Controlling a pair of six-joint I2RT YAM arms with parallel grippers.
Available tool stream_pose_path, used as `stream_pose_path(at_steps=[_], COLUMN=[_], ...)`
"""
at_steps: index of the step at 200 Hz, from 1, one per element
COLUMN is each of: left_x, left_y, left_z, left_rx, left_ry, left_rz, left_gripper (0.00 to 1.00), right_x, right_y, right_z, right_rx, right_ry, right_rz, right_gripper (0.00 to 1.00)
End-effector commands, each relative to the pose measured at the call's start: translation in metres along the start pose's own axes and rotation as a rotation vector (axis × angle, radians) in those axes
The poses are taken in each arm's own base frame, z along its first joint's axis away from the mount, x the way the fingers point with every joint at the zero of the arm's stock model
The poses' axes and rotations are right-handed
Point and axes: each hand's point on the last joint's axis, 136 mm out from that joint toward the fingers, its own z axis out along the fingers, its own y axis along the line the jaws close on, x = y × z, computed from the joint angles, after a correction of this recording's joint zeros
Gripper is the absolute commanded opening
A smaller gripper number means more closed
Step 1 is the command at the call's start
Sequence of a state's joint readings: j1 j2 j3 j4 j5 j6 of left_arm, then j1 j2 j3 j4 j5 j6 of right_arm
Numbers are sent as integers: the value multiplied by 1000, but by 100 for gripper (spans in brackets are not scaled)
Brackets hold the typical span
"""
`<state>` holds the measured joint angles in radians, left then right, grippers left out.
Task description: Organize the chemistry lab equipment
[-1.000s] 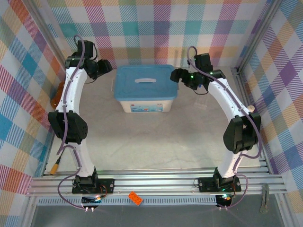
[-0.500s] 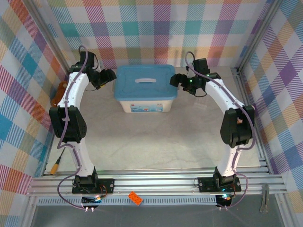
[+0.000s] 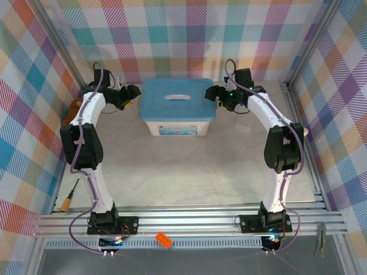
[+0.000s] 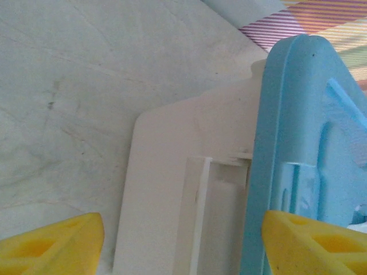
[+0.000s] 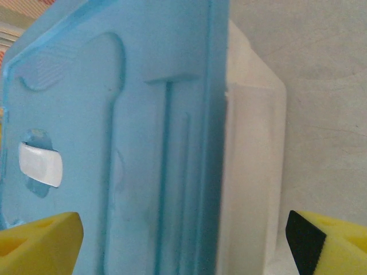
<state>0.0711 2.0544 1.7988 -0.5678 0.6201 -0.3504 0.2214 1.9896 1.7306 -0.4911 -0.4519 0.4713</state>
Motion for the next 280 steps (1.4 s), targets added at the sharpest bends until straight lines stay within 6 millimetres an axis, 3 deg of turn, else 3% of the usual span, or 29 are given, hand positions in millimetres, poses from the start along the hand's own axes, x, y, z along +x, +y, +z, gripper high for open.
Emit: stream_pose_path(at_steps=[1, 38, 120, 154, 183, 231, 280], left_x=[14, 7, -4, -8, -7, -9, 5], left_y=[-8, -5, -19, -12, -18, -37, -46], left_z=[6, -10, -9, -14, -14, -22, -10], left_rx=[80, 129, 307, 335, 360, 441, 439], left_ry=[40, -57, -104, -136, -122, -135, -81], left_rz=[-11, -52, -78, -118, -103, -71, -43], left_gripper=[73, 73, 75, 75, 75, 75, 75], right_x=[-6, -2, 0, -1, 0, 1, 4], right_y=[7, 7, 6, 7, 9, 14, 16], right_z=[4, 6, -5, -7, -6, -2, 5], right_rx=[-55, -69, -23, -3, 24, 79, 128], right_ry=[0, 15, 8, 10, 17, 33, 55], right_rz=[-1, 2, -17, -24, -45, -84, -108], right_gripper=[91, 81, 66, 58, 53, 50, 49])
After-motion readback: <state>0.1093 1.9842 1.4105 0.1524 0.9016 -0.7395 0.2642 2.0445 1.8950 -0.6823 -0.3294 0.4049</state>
